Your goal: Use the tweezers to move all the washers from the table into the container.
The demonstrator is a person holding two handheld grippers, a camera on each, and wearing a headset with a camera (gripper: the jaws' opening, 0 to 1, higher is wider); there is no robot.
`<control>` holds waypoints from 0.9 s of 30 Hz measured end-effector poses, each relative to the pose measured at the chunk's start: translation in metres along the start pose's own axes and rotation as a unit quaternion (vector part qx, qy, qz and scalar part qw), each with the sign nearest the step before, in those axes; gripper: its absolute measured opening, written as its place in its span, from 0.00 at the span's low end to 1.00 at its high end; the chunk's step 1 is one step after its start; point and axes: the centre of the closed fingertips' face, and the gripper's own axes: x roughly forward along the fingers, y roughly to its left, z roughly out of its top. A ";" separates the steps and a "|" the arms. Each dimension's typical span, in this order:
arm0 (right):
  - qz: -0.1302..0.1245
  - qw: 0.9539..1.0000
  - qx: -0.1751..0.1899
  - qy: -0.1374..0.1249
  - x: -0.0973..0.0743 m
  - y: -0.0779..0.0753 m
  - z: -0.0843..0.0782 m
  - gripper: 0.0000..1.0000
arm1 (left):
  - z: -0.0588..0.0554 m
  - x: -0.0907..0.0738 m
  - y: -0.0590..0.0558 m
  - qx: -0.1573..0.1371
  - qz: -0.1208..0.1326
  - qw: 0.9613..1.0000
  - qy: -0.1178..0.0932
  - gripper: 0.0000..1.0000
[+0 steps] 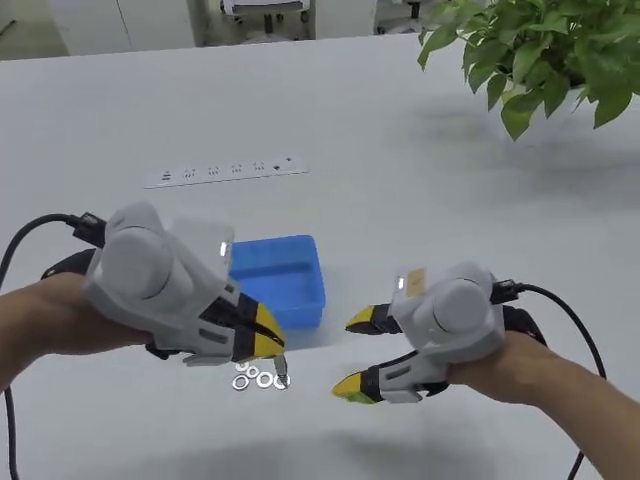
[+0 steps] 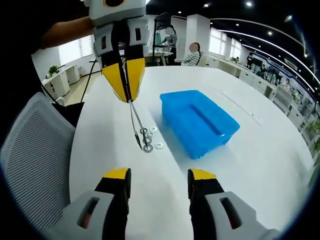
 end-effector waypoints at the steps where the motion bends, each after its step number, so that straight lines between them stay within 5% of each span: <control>1: -0.001 1.000 0.000 0.000 0.000 0.000 -0.001 0.48 | 0.000 0.001 0.000 0.000 -0.001 1.000 0.001 0.06; 17: 0.007 1.000 0.002 0.003 0.001 0.005 -0.007 0.48 | -0.005 0.003 0.001 -0.008 -0.005 1.000 0.007 0.06; 27: 0.028 0.999 -0.017 -0.017 0.010 0.011 0.009 0.42 | -0.008 0.004 0.009 -0.056 0.009 0.998 0.009 0.06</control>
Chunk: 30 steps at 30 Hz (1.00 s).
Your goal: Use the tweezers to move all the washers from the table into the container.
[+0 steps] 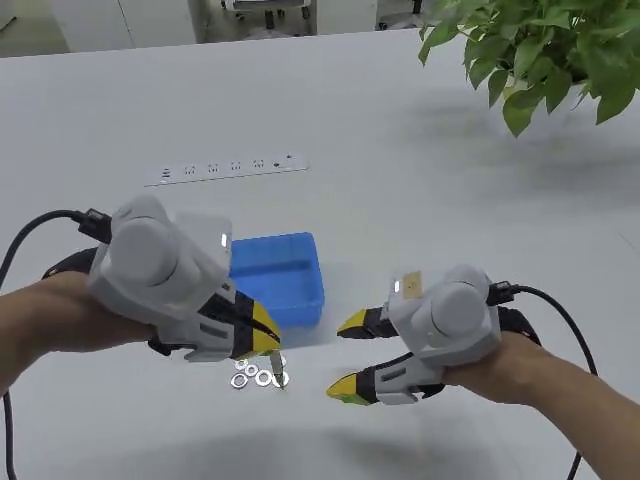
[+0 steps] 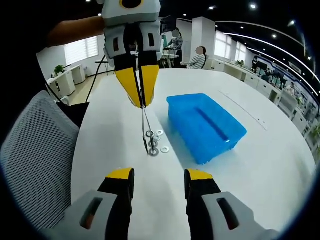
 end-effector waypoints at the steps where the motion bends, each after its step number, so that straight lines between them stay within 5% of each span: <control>1: 0.003 1.000 -0.003 -0.002 0.001 0.001 0.002 0.42 | 0.000 0.000 0.001 -0.009 0.001 1.000 0.000 0.06; 17: 0.050 0.997 -0.058 -0.002 0.027 0.014 0.019 0.27 | -0.006 0.000 0.005 -0.049 0.009 0.999 0.007 0.06; 30: 0.077 0.993 -0.089 0.004 0.041 0.015 0.028 0.19 | -0.004 0.004 0.003 -0.049 0.005 0.999 0.008 0.06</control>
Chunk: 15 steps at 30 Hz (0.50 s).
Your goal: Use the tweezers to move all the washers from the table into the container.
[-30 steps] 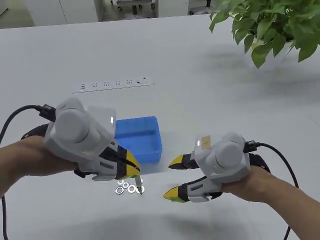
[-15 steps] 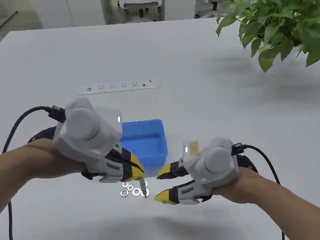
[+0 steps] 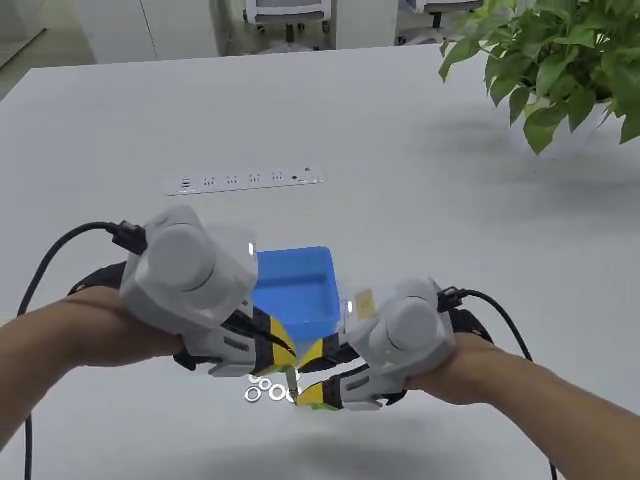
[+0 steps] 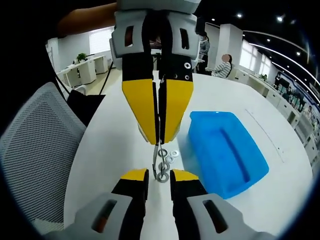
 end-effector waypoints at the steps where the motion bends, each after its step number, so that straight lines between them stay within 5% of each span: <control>1: 0.002 1.000 -0.003 0.001 0.001 0.000 0.000 0.19 | 0.000 0.000 0.000 0.000 0.000 1.000 0.000 0.06; 15: 0.015 1.000 -0.021 0.016 0.011 0.003 -0.001 0.13 | 0.002 0.002 -0.002 0.000 -0.002 1.000 -0.003 0.06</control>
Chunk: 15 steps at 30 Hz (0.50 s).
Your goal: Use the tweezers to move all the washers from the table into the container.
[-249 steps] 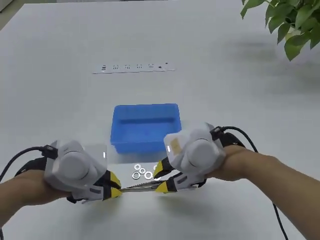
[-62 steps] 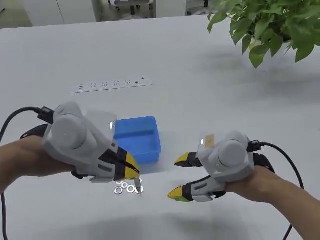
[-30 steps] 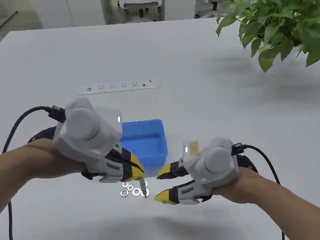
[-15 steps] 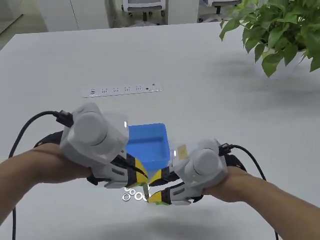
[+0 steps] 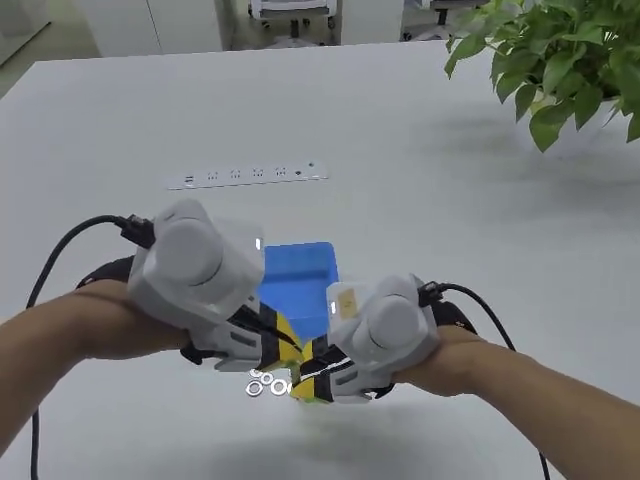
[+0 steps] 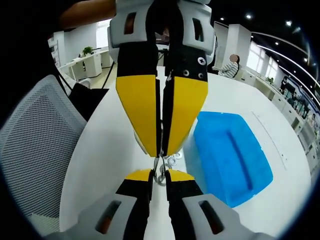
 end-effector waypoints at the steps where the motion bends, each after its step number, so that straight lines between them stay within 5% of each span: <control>1: -0.001 1.000 -0.002 0.000 0.000 0.000 0.000 0.12 | 0.000 0.000 0.000 0.000 0.000 1.000 0.000 0.06; 15: -0.003 1.000 0.012 -0.002 -0.001 0.001 0.001 0.09 | 0.000 0.001 -0.001 0.001 0.001 1.000 -0.005 0.06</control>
